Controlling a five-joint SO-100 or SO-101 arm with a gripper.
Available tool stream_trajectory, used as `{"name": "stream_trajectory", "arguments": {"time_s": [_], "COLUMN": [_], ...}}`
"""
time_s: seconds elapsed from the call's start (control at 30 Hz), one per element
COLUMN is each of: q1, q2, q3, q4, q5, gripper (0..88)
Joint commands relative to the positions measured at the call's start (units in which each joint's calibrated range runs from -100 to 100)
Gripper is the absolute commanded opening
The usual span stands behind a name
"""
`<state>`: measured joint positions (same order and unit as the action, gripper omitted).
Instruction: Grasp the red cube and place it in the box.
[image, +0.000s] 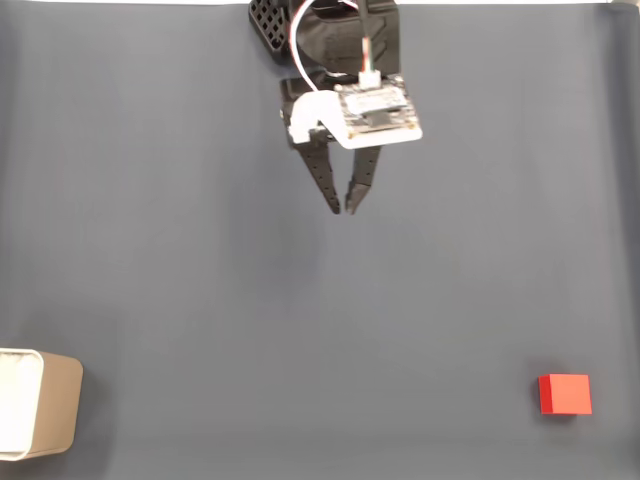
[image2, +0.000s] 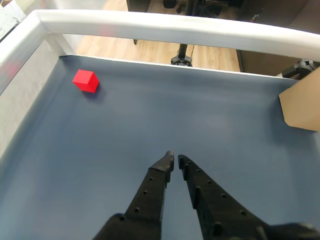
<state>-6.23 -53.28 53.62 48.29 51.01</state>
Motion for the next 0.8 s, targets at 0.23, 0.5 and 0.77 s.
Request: {"name": "stream_trajectory", "arguments": {"time_s": [0.23, 0.5, 0.77], "q1": [-7.5, -11.3, -13.7], "q2": [10.0, 18.8, 27.5], "q3": [-14.7, -23.6, -31.1], "q4": [0.9, 0.8, 0.4], "q5": [1.4, 1.9, 1.8], "gripper": [0.1, 0.3, 0.4]}}
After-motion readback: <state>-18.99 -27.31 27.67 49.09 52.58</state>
